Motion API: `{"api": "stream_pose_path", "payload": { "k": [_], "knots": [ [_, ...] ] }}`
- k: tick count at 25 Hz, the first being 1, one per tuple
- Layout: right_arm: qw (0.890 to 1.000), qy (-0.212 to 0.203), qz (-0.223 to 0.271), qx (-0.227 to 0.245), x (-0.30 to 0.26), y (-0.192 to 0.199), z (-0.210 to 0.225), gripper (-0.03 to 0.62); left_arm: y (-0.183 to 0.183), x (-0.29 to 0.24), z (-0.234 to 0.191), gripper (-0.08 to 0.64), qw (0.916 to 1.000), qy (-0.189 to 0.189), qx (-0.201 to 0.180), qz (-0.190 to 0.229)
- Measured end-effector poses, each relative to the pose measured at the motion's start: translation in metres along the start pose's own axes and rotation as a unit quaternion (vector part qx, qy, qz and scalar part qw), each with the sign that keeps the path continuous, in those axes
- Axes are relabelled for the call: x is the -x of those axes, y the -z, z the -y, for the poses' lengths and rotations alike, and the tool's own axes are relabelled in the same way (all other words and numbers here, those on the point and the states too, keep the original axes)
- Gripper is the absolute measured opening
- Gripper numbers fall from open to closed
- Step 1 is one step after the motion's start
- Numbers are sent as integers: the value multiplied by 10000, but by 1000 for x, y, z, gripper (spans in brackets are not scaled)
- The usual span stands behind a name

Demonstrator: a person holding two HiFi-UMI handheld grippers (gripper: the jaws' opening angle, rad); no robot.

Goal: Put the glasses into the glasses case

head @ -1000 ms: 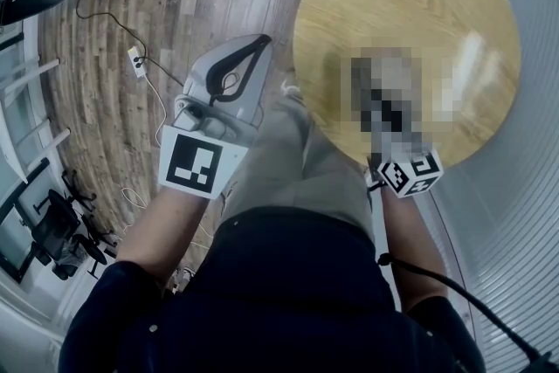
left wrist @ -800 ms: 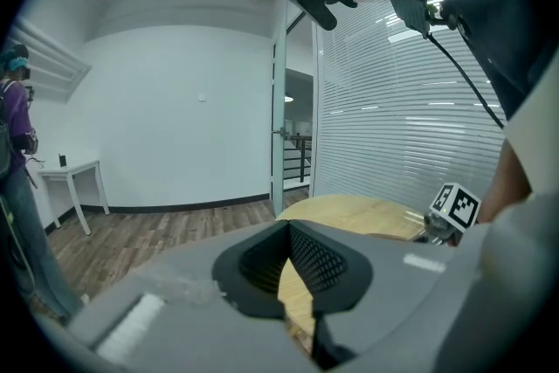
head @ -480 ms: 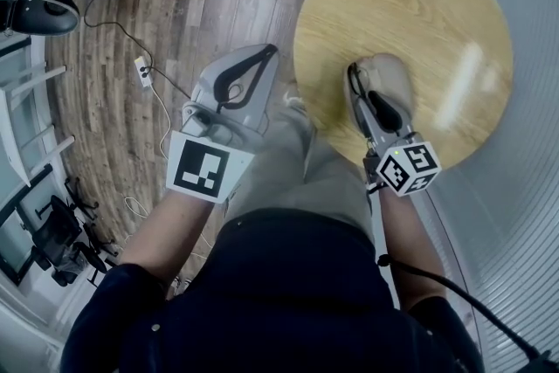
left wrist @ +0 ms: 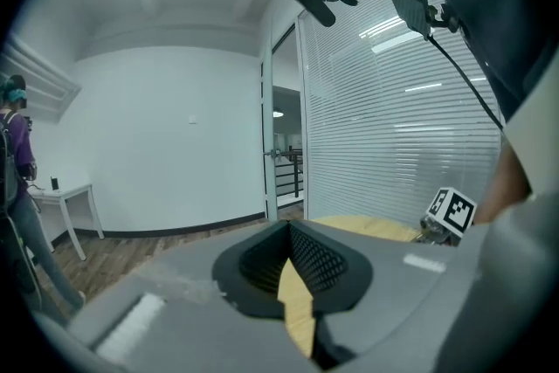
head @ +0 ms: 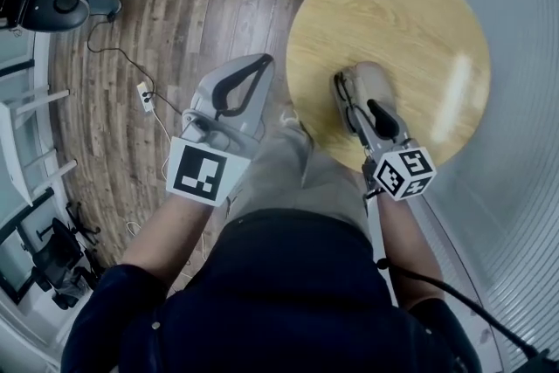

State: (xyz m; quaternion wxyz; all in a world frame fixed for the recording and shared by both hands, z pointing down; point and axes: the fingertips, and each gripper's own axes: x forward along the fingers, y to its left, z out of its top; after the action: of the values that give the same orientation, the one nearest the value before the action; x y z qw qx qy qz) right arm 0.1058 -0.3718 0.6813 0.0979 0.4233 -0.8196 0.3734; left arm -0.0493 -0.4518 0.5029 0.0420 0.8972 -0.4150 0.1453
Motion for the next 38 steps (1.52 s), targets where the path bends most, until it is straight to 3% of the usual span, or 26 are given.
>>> {"api": "stream_pose_path", "payload": {
  "k": [11,18,22,28,38],
  "knots": [
    [9976,324,550,250,49,-50,-15,160,-61,16,8,6,9984,139,-167,531],
    [9874,694,1241,697,86,-118,-42,158,-122,34,9,6,9942,268,-280,1007],
    [9821,660,1518,904,110,-156,-71,156,-151,45,10,6,9920,333,-301,1181],
    [9689,581,2069,1231,154,-189,-107,37,-175,72,29,6,9884,457,-413,1386],
    [9557,521,2427,1582,204,-212,-117,9,-184,93,33,6,9879,248,-558,1424]
  ]
}}
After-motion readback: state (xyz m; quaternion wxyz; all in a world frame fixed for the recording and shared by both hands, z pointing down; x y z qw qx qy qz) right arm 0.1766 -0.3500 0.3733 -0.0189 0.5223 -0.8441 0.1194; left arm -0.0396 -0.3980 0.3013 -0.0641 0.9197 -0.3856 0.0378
